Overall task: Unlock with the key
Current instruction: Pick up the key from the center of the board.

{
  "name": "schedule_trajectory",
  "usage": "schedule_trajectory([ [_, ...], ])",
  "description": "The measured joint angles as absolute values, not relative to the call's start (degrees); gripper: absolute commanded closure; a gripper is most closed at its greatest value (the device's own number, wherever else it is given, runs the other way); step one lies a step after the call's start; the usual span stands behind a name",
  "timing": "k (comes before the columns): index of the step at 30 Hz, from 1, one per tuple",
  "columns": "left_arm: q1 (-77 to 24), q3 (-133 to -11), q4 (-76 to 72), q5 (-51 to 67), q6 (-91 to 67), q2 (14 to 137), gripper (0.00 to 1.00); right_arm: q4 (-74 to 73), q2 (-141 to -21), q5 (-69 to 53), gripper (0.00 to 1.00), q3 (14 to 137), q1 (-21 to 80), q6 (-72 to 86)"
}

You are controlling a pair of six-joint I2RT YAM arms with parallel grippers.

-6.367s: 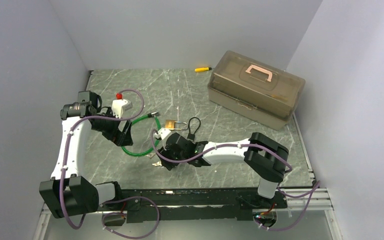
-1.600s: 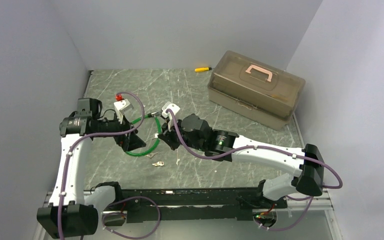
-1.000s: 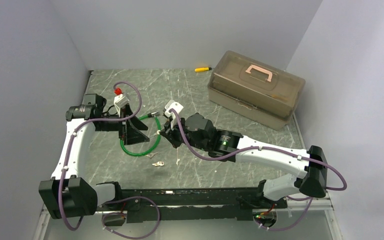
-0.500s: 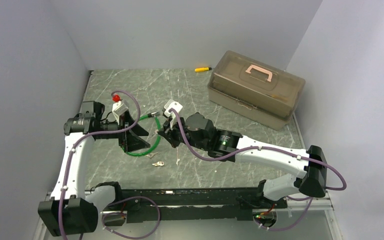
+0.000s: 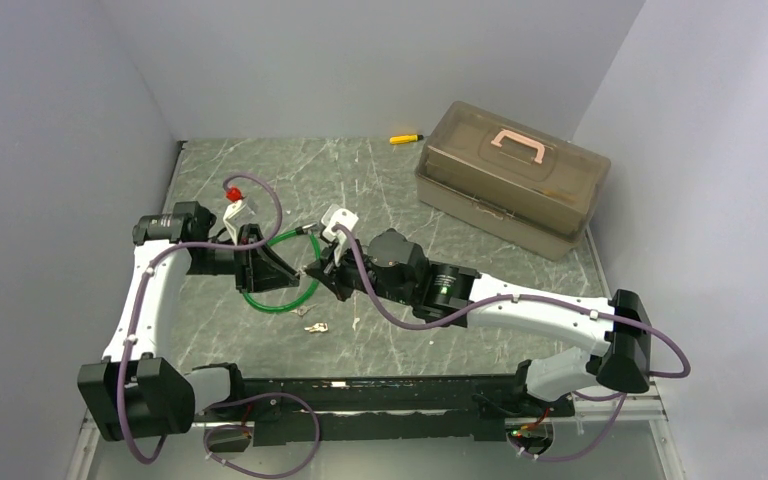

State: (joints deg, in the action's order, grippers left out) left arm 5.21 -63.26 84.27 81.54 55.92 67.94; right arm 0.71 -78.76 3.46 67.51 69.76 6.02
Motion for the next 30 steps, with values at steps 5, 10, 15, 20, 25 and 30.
schedule_trajectory([
  [5, 5.2, -63.2, 87.4, 82.1, 59.5, 65.8, 0.76, 1.0, -79.4, 3.5, 1.00, 67.5, 70.6, 5.0],
  [10, 5.2, -63.2, 89.0, 82.3, 60.6, 63.4, 0.93, 1.0, -79.9, 3.5, 1.00, 67.5, 71.0, 4.3],
  [15, 5.6, -63.2, 88.7, 80.6, 61.0, 63.4, 1.00, 1.4, -79.7, 3.6, 1.00, 67.5, 71.3, 4.0],
  [20, 5.6, -63.3, 88.5, 79.6, 60.4, 63.5, 1.00, 1.4, -79.4, 3.7, 1.00, 67.5, 71.6, 3.8],
  [25, 5.4, -64.3, 86.1, 77.9, 57.2, 62.5, 1.00, 1.7, -78.9, 3.7, 0.90, 66.8, 71.7, 3.6],
  [30, 5.3, -66.1, 81.7, 75.1, 52.9, 58.9, 1.00, 1.8, -77.6, 2.7, 0.72, 65.5, 71.9, 3.7],
])
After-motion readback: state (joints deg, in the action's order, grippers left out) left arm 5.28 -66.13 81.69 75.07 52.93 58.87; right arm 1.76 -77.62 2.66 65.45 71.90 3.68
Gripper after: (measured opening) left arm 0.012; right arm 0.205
